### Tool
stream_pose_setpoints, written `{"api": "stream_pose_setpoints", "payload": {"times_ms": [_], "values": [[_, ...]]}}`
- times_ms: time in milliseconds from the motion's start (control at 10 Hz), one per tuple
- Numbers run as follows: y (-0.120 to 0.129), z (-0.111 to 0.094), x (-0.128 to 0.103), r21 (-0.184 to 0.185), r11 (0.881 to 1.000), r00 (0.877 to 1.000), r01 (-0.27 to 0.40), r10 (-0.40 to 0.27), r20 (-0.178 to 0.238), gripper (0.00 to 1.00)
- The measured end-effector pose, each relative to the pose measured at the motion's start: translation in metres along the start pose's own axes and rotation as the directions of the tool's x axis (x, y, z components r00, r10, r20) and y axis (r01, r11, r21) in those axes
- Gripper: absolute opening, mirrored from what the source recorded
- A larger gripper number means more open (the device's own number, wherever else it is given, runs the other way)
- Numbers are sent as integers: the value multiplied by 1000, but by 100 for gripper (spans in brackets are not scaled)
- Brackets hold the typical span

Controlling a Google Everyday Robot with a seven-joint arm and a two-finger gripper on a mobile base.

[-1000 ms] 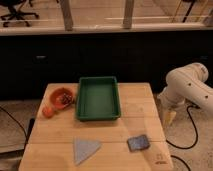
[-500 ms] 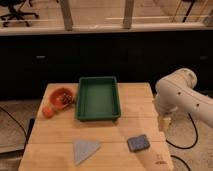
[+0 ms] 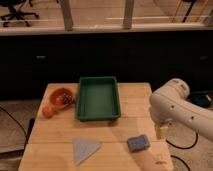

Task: Wipe tray with sponge

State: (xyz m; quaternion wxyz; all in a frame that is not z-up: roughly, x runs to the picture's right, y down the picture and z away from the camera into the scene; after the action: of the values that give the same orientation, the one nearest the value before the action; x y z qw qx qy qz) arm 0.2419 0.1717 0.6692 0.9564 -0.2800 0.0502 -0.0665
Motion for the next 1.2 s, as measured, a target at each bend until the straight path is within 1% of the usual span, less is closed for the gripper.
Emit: {"api": "stream_pose_setpoints", "payload": {"times_ms": [200, 300, 500, 700, 900, 1000, 1200], "values": [[6, 5, -4, 3, 1000, 1000, 29, -29, -7, 80], [10, 11, -10, 5, 999, 998, 53, -53, -15, 80], [13, 20, -15, -1, 997, 997, 72, -72, -31, 80], [18, 26, -20, -3, 995, 994, 103, -103, -37, 80], [23, 34, -25, -7, 991, 990, 130, -130, -53, 80], [23, 34, -25, -7, 991, 990, 130, -130, -53, 80], [29, 50, -33, -9, 987, 985, 162, -162, -52, 80]]}}
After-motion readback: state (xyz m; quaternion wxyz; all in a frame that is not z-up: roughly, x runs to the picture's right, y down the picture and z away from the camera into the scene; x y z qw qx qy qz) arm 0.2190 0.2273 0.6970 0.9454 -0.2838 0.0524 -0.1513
